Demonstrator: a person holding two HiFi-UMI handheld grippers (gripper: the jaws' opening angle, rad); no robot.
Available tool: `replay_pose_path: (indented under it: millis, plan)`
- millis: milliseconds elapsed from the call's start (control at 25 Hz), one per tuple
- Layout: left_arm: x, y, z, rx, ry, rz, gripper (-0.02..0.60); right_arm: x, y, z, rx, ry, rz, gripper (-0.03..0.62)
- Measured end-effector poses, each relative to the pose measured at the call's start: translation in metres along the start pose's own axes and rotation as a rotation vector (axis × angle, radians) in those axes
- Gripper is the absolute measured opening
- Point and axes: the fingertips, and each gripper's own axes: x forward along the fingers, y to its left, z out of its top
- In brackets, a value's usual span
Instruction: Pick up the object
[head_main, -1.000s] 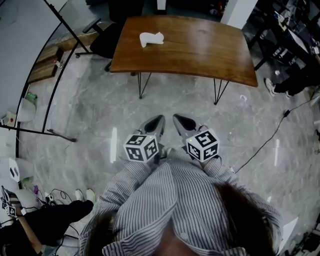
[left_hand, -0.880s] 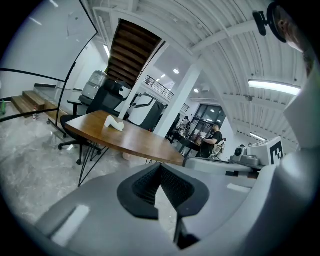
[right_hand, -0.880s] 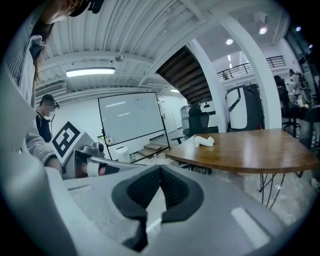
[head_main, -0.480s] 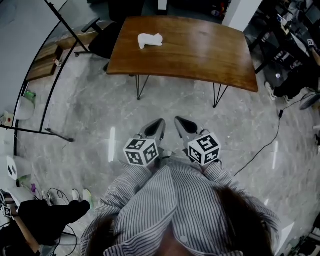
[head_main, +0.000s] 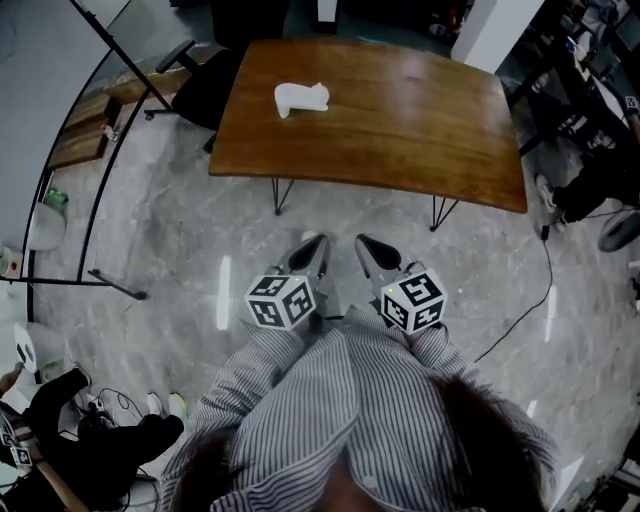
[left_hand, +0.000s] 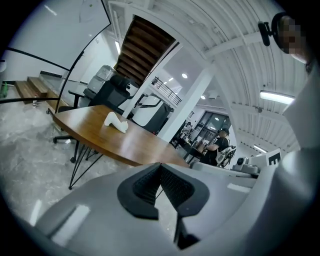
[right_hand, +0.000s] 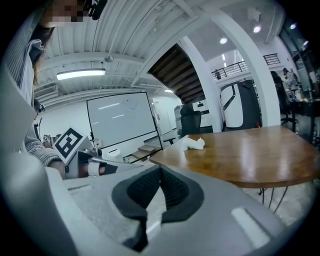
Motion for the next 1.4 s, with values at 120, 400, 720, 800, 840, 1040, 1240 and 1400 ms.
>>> replay_pose_path:
  millis: [120,400,720,800,840,1040,1240,1400]
  plan:
    - [0.036,0.03,0.034,-0.002,-0.003,-0.005,0.003,0.037,-0.028,0.02,0.002,-0.009,-0.02,0.002]
    - [0.122,0.098,0.126,-0.03,0.024,-0.025,0.003,0.141,-0.087,0.094,-0.014,-0.028,-0.032,0.002]
    - [0.185,0.161,0.177,-0.036,0.09,-0.001,0.003,0.227,-0.123,0.132,-0.011,-0.001,-0.021,0.002]
    - [0.194,0.171,0.179,-0.05,0.108,0.01,0.003,0.239,-0.131,0.135,-0.003,0.012,-0.015,0.002]
    - [0.198,0.176,0.18,-0.055,0.116,0.017,0.003,0.244,-0.136,0.136,0.001,0.016,-0.012,0.002]
    - [0.211,0.197,0.184,-0.085,0.134,0.081,0.042,0.266,-0.149,0.143,0.007,0.043,0.039,0.002]
    - [0.221,0.221,0.194,-0.095,0.152,0.144,0.13,0.282,-0.156,0.148,0.01,0.072,0.07,0.002]
    - [0.234,0.25,0.199,-0.116,0.18,0.208,0.254,0.291,-0.162,0.139,0.034,0.1,0.082,0.002]
